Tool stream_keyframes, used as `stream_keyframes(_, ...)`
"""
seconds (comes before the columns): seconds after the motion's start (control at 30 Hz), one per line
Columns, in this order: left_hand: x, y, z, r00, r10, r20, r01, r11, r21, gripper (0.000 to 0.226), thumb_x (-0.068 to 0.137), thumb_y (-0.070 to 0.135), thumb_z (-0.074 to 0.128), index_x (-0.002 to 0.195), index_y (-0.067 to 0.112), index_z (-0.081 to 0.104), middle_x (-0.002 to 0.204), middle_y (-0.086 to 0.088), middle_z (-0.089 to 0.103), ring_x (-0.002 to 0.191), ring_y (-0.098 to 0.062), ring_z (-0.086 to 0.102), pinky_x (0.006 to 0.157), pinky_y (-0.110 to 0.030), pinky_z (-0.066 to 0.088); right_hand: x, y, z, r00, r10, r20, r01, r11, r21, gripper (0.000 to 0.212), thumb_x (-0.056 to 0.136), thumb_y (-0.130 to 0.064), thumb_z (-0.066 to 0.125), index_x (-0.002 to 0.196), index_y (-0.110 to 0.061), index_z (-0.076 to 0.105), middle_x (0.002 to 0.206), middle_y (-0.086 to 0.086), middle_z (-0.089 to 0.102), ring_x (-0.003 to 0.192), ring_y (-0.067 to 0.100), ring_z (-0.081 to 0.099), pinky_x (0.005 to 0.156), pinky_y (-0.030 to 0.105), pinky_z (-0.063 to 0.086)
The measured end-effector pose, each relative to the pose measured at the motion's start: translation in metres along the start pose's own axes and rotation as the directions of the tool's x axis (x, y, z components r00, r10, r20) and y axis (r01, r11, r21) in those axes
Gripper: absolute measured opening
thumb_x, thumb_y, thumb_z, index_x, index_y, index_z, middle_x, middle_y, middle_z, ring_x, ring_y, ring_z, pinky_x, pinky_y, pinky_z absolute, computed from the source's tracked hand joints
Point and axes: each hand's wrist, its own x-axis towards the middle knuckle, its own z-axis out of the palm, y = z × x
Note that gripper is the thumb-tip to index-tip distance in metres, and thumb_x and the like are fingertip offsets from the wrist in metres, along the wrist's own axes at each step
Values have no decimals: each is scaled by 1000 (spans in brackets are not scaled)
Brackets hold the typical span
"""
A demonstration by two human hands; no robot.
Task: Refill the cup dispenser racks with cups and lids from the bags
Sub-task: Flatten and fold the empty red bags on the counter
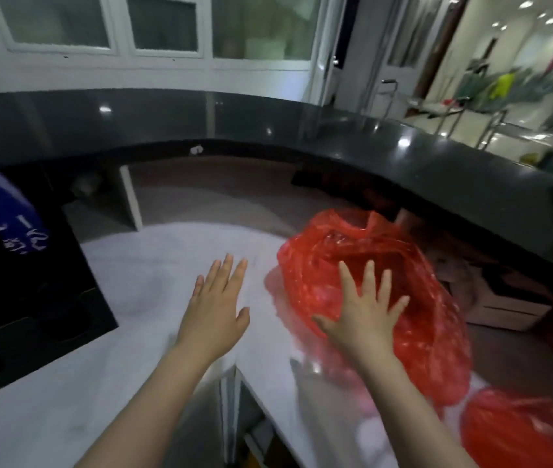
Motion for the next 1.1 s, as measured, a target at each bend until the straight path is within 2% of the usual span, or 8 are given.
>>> stream_keyframes(0.1,11,19,18,996,41,79,-30,990,-138,82,95,35,48,150,30,-11,160,1,-14,148,-18,-8,117,-34,0,-10,29,7,965,49,259,-58,998,27,107,69,-56,71,151,-32,9,149,7,37,137,30,35,110,49,30)
stream_keyframes(0.17,17,27,25,990,61,125,-34,976,-213,84,93,35,52,151,33,-10,160,2,-13,148,-17,0,117,-33,13,-16,37,13,959,46,281,-19,995,-100,61,72,-36,66,130,-29,48,126,3,59,117,27,55,97,37,42)
stream_keyframes(0.33,25,28,31,981,68,183,15,908,-418,80,93,36,56,152,30,3,161,7,4,146,-10,10,111,-31,26,-18,39,12,992,113,57,-124,961,248,18,82,-8,50,90,-23,58,88,5,68,82,30,61,63,32,35)
stream_keyframes(0.47,27,25,22,975,-4,223,152,743,-652,63,97,47,37,152,25,15,153,15,21,140,-7,25,110,-24,21,-11,19,-21,987,162,-22,-76,574,815,24,95,-6,49,78,-20,60,76,-8,65,69,7,62,64,22,48)
stream_keyframes(0.63,38,19,7,969,-48,244,220,627,-748,58,100,41,29,152,18,18,158,5,19,132,3,20,103,-11,12,10,-8,-64,967,253,-17,-28,172,985,26,97,-10,51,85,-22,71,73,-9,69,64,5,61,62,27,52)
stream_keyframes(0.8,44,16,-5,955,1,296,258,490,-833,54,97,32,50,145,24,30,145,6,42,133,-17,41,96,-15,34,29,-23,-91,927,346,140,-93,-150,984,21,101,-23,47,102,-18,67,87,8,74,77,24,71,70,42,60)
stream_keyframes(0.97,38,8,-15,911,13,413,397,247,-884,45,85,42,61,126,43,40,120,16,57,100,-10,64,67,-27,52,38,-25,-90,899,398,182,-185,-31,982,30,100,-38,44,118,-21,62,109,8,71,99,26,69,83,42,57)
stream_keyframes(1.1,35,2,-12,855,-62,516,519,56,-853,37,89,27,64,124,29,49,116,0,67,85,-14,71,54,-25,54,22,-19,-79,940,340,7,-206,553,807,58,93,-63,34,132,-22,50,107,-20,57,105,8,53,87,29,39)
